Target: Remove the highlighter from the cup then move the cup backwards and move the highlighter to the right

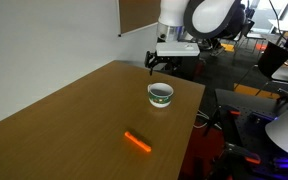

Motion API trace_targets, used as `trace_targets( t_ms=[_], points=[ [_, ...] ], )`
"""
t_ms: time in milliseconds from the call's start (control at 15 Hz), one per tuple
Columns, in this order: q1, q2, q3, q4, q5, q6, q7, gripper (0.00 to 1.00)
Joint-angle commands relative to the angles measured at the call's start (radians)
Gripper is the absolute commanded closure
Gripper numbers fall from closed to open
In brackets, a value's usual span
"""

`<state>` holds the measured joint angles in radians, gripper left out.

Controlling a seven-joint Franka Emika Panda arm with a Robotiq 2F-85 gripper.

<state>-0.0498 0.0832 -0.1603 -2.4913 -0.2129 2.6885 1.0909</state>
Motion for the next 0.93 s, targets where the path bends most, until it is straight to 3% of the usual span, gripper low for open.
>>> trace_targets(
  t_ms=[0,533,867],
  points=[
    [-0.015,0.042,-0.002,0.025,-0.001,0.044,-0.08,0.0],
    [-0.023,0.137,0.001,0.023,0.108,0.184,-0.3,0.0],
    [-0.029,0.22,0.026,0.039,0.269,0.257,-0.458,0.0]
  ],
)
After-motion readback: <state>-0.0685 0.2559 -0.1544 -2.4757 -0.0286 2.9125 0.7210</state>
